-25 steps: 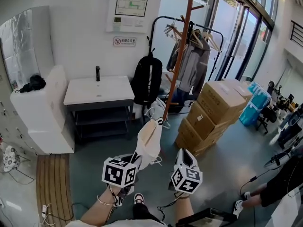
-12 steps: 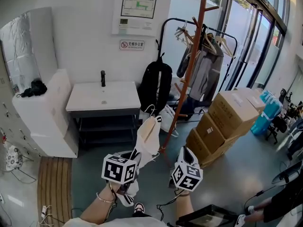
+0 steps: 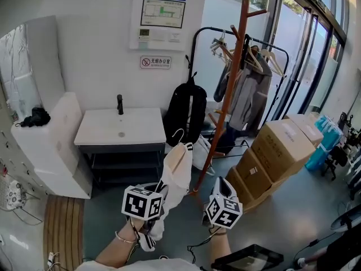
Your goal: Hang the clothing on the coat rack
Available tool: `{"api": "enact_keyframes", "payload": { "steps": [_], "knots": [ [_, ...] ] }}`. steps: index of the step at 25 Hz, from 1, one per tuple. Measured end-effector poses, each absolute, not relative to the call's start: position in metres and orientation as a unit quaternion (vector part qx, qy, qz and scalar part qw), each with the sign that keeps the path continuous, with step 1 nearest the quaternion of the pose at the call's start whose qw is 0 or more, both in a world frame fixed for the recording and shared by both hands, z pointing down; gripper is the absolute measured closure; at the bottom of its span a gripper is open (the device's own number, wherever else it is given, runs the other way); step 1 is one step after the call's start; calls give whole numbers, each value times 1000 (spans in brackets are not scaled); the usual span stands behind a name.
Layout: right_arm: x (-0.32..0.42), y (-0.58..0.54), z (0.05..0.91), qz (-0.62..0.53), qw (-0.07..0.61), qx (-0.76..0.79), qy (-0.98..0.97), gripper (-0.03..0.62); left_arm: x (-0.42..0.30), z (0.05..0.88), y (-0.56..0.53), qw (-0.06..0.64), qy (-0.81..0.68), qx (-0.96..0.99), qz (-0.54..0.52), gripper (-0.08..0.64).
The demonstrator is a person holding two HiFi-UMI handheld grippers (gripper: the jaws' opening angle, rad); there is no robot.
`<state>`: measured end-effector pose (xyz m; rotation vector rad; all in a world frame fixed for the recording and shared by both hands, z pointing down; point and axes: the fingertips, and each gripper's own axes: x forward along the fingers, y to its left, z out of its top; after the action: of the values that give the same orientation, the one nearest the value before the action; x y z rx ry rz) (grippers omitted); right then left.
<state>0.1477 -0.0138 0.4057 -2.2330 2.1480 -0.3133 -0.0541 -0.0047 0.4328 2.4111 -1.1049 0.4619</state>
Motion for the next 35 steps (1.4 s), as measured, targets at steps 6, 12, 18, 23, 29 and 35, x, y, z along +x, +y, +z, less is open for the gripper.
{"api": "enact_keyframes", "payload": {
  "steps": [6, 12, 18, 23, 29, 35],
  "knots": [
    [162, -54, 408, -99, 7, -713, 694, 569, -38, 426, -48, 209, -406, 875, 160, 508],
    [175, -82, 419, -111, 2, -711, 695, 569, -32, 431, -78, 209, -420, 870, 155, 508],
    [181, -95, 429, -124, 3, -711, 692, 569, -35, 428, -99, 215, -434, 862, 146, 508],
    [190, -103, 433, -129, 7, -719, 683, 569, -34, 422, -119, 212, -435, 863, 144, 508],
    [210, -125, 424, -117, 12, -737, 666, 569, -22, 419, -153, 190, -428, 871, 148, 508],
    [224, -162, 414, -108, 11, -753, 648, 571, -13, 415, -200, 189, -413, 879, 142, 508]
  ]
}}
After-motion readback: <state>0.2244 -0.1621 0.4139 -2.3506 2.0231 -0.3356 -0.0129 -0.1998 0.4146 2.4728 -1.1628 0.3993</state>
